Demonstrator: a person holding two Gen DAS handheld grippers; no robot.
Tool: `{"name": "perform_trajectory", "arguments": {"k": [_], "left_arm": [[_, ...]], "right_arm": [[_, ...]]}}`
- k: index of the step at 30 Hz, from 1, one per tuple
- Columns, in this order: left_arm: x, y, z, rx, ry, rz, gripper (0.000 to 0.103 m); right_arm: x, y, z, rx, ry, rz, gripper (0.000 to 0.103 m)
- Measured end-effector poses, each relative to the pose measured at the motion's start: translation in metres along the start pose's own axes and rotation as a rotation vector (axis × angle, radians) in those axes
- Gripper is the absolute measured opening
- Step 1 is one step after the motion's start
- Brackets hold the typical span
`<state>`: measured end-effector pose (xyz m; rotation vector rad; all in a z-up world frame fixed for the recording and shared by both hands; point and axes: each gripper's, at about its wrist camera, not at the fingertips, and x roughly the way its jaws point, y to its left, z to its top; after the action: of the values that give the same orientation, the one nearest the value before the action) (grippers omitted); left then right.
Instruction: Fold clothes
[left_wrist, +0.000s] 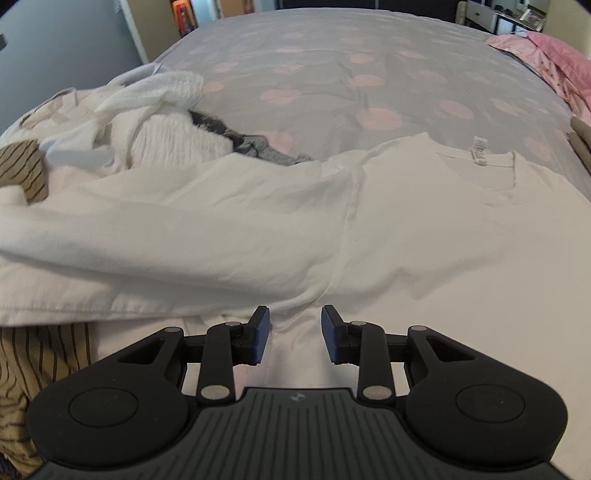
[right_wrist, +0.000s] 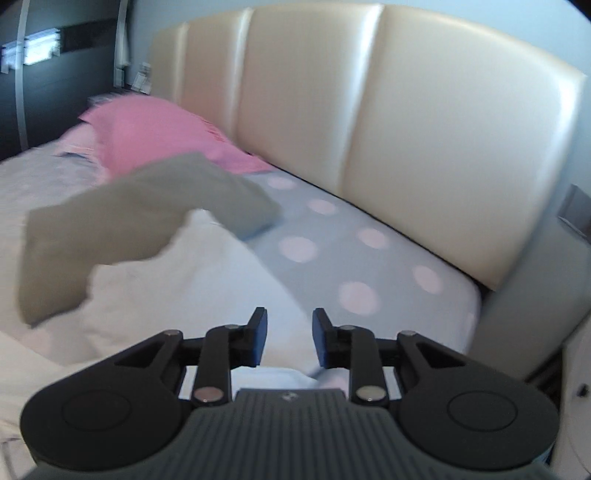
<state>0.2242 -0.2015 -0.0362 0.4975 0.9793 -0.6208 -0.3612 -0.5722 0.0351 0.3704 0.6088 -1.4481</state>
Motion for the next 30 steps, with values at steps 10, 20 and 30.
{"name": "perform_trajectory", "arguments": {"k": [10, 20, 30], "left_arm": [[0.006, 0.018, 0.037, 0.093, -0.107, -0.022, 0.029], [0.062, -0.006, 0.091, 0.148, -0.162, -0.073, 0.046], [0.125, -0.028, 0.113, 0.215, -0.126, -0.11, 0.045]], "right_arm": [[0.029, 0.131, -0.011, -0.224, 0.085, 0.431, 0.03], [0.065, 0.283, -0.024, -0.436, 0.164, 0.633, 0.038], [0.116, 0.38, -0.028, -0.492, 0.194, 0.686, 0.039]]}}
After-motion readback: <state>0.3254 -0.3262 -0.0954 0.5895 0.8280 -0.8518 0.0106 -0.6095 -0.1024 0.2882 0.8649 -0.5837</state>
